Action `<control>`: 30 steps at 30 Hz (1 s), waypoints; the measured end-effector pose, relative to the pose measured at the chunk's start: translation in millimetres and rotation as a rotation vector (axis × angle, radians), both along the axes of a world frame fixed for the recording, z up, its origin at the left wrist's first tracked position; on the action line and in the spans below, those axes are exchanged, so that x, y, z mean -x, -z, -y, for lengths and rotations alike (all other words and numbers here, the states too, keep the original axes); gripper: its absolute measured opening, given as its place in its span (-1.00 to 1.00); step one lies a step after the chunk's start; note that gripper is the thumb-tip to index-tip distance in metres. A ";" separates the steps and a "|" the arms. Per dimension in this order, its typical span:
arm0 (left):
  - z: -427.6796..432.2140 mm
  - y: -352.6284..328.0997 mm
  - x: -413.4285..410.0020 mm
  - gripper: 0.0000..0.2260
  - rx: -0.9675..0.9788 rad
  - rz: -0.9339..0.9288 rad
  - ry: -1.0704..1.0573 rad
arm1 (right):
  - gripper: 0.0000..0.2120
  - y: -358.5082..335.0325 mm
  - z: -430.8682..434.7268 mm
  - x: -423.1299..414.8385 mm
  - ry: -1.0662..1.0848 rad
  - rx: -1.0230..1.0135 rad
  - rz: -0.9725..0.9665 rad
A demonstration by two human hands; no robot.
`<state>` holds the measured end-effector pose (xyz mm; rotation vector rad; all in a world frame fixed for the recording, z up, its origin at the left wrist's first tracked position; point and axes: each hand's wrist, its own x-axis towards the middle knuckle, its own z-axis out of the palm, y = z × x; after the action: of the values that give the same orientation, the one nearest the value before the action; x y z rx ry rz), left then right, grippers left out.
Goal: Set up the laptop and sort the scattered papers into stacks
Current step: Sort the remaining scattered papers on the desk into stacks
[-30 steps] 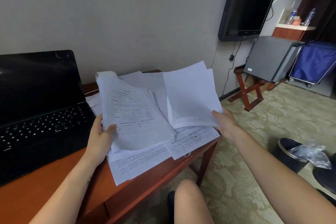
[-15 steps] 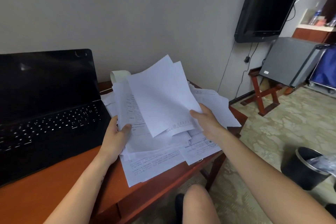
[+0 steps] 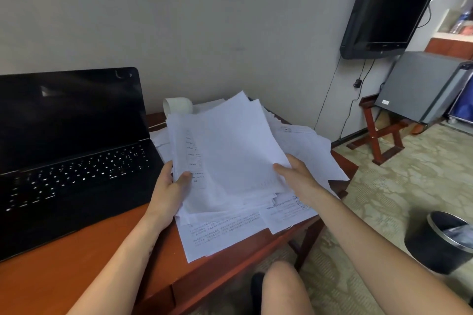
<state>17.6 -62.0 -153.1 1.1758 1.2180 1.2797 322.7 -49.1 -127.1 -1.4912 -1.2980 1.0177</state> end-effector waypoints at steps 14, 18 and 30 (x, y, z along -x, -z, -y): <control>-1.6 2.4 -1.8 -0.65 -0.035 -0.172 -0.028 | -0.56 12.4 -17.9 16.5 -0.159 -0.012 0.741; -3.0 2.4 1.0 -0.65 -0.020 -0.175 -0.015 | -0.53 28.2 -12.3 25.4 -0.183 -0.116 0.777; -2.6 2.2 8.0 -0.62 -0.058 -0.076 -0.086 | -0.40 21.5 3.5 -27.4 0.287 0.058 0.960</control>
<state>9.6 -59.3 -155.3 1.2347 1.3069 1.3528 350.1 -52.7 -148.7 -2.2517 -1.5999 0.1034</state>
